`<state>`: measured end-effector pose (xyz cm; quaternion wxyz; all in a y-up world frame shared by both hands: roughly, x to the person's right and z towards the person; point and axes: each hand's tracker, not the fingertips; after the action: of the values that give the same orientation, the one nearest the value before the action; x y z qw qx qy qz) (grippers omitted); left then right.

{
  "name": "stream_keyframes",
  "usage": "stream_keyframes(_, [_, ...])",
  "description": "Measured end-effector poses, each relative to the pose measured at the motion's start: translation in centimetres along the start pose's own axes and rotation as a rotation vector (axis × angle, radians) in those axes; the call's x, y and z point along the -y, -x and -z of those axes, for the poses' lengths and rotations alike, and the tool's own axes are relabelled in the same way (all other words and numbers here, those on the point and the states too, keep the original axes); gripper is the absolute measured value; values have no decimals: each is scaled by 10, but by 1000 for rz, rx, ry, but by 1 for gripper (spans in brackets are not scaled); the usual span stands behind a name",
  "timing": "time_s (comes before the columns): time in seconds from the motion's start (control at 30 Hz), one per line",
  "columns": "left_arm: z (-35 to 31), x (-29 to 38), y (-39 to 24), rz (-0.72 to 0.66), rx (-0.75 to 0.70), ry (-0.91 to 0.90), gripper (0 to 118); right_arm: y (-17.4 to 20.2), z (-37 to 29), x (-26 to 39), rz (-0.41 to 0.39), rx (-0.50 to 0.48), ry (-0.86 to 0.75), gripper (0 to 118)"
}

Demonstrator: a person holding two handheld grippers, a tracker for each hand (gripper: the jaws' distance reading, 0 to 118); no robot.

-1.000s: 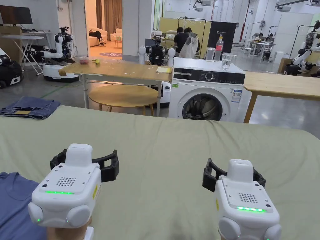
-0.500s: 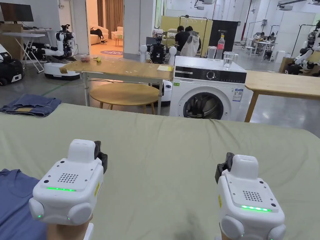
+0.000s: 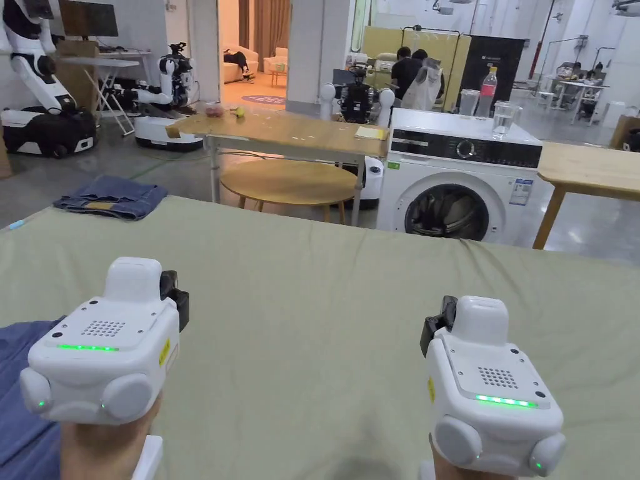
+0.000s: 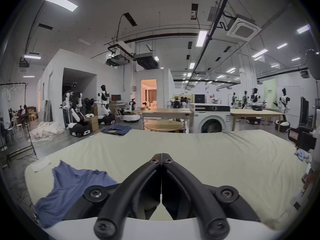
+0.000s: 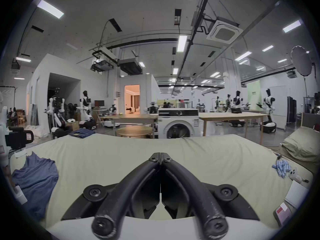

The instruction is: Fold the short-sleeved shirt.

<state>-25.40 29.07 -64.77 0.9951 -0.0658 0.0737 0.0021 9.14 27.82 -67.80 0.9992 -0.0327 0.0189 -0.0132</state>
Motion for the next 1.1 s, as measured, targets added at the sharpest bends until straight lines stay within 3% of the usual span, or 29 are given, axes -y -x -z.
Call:
stream_keyframes(0.3, [-22,4,119,-9,-146,264,0,80,10,13,-9,-182,63,0])
stream_keyframes(0.57, [3,34,196,-176,-47,644,0,114,16,34,-42,-261,119,0])
stream_keyframes(0.6, [9,41,199,-194,-32,676,5,115,17,36,-42,-262,127,0])
stream_keyframes(0.73, [36,71,206,-248,-44,782,82,112,20,41,-45,-262,153,0])
stream_keyframes(0.87, [64,109,208,-262,-105,892,83,103,21,43,-62,-251,160,0])
stream_keyframes(0.93, [78,135,207,-219,-130,986,82,97,23,44,-71,-241,166,0])
stream_keyframes(1.0, [71,133,194,-103,-124,903,82,92,25,46,-78,-229,177,0])
stream_keyframes(1.07, [72,129,183,-39,-128,909,71,87,25,48,-78,-218,181,0])
stream_keyframes(1.1, [70,129,180,-36,-106,895,57,84,25,49,-74,-210,182,0])
